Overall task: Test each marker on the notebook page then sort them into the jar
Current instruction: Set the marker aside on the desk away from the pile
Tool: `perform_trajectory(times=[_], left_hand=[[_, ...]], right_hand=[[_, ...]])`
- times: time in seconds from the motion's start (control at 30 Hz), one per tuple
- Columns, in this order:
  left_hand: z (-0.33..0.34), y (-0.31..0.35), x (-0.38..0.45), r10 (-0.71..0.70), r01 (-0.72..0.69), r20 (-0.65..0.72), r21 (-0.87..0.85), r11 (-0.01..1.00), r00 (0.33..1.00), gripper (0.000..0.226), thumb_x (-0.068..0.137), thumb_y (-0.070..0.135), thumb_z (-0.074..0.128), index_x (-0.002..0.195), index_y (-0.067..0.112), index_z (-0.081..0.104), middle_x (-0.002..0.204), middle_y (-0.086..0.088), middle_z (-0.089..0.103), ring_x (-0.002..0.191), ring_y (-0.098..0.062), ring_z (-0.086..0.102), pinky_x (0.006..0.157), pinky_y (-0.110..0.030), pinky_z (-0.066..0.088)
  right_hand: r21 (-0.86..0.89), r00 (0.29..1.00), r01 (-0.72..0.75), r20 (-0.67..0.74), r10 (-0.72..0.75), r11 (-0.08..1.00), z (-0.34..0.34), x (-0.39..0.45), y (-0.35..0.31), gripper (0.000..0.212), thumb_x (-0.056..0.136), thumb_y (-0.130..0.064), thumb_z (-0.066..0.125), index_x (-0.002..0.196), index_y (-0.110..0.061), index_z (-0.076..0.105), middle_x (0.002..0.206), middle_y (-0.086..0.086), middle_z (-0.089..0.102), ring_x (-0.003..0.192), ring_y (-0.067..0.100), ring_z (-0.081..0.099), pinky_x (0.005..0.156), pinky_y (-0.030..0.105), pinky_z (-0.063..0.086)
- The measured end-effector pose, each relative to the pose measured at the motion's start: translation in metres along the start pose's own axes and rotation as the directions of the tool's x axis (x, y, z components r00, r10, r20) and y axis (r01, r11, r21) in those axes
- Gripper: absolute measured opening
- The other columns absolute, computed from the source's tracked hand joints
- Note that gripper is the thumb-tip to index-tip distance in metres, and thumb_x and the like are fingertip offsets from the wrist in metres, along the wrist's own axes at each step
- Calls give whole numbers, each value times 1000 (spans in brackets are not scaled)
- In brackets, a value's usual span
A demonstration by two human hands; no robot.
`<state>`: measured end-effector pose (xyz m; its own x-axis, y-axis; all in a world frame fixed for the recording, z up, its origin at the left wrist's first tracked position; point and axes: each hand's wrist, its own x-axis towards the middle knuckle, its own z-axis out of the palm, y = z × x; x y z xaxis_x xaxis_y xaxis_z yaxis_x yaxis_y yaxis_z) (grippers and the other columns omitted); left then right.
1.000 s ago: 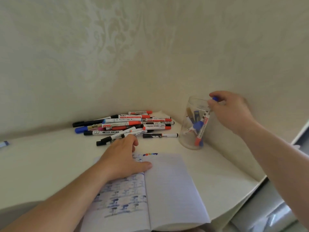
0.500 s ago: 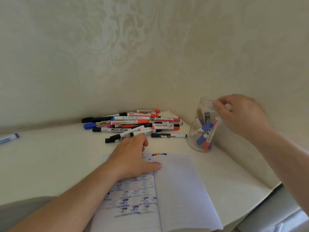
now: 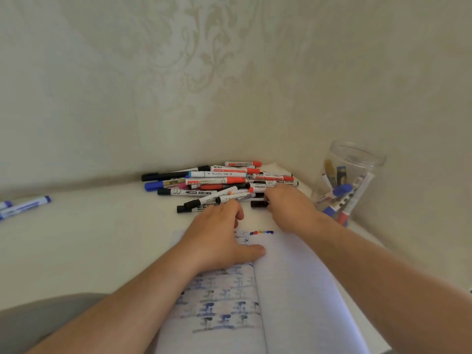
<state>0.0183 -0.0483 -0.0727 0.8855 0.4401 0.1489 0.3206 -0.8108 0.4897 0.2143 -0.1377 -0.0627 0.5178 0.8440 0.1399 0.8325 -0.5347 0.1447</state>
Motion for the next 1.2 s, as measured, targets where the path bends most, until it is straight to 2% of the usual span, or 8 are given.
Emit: perform_trajectory(times=[0.23, 0.37, 0.5, 0.8, 0.97, 1.07, 1.13, 1.2], left_hand=[[5, -6, 0, 0, -6, -59, -91, 996, 998, 87, 60, 77, 78, 123, 42, 29, 116, 22, 44, 105, -1, 49, 85, -26, 45], [6, -5, -2, 27, -33, -77, -74, 997, 997, 85, 65, 77, 74, 130, 44, 29, 113, 25, 46, 105, -1, 49, 88, -28, 47], [7, -3, -8, 268, -247, -176, 135, 960, 947, 41, 91, 70, 47, 115, 36, 48, 100, 22, 51, 98, -6, 44, 90, -34, 42], [11, -12, -4, 376, -349, -292, 143, 926, 879, 29, 105, 52, 39, 87, 30, 43, 77, 21, 39, 77, -9, 38, 71, -32, 27], [9, -8, -5, 379, -358, -245, 128, 925, 892, 33, 104, 58, 36, 89, 31, 46, 77, 22, 42, 77, -7, 41, 72, -33, 32], [8, -4, -9, 328, -314, -265, 93, 945, 907, 28, 103, 51, 41, 90, 28, 49, 79, 18, 46, 78, -7, 43, 72, -31, 31], [5, -3, -11, 263, -276, -288, -4, 961, 921, 19, 98, 45, 52, 91, 27, 52, 83, 16, 53, 82, -4, 50, 69, -29, 40], [3, -3, -14, 255, -283, -268, -71, 957, 929, 9, 92, 36, 62, 91, 29, 56, 87, 15, 61, 84, -5, 58, 69, -32, 51]], right_hand=[[155, 924, 343, -231, -304, 926, -21, -46, 3, 37, 104, -17, 53, 139, -28, 49, 115, -2, 52, 99, 25, 54, 75, 44, 50], [107, 935, 347, -117, -334, 932, -30, -68, 1, 36, 106, -46, 29, 130, -33, 53, 111, -13, 54, 103, 15, 56, 75, 36, 48], [29, 930, 356, -109, -351, 934, -29, -72, -1, 62, 96, -66, 5, 124, -39, 54, 99, -11, 64, 96, 16, 64, 69, 38, 52], [-50, 917, 339, -205, -342, 940, -32, -78, -10, 65, 96, -71, 1, 123, -44, 53, 69, -7, 58, 64, 22, 59, 51, 30, 41], [-60, 946, 298, -113, -303, 953, -42, -84, -11, 59, 94, -78, 10, 133, -42, 35, 86, -7, 67, 81, 22, 67, 63, 36, 53], [112, 993, 107, -51, -102, 988, -53, -91, 3, 52, 92, -79, 40, 109, -31, 30, 83, -15, 56, 78, 20, 57, 63, 37, 44], [331, 1000, -18, 2, 18, 943, -59, -96, 23, 33, 94, -52, 59, 97, -30, 34, 79, -9, 55, 76, 20, 55, 63, 39, 46], [744, 987, -102, -5, 159, 660, -65, -102, 38, 19, 96, -12, 53, 93, -30, 51, 84, 8, 63, 77, 23, 56, 66, 43, 48]])
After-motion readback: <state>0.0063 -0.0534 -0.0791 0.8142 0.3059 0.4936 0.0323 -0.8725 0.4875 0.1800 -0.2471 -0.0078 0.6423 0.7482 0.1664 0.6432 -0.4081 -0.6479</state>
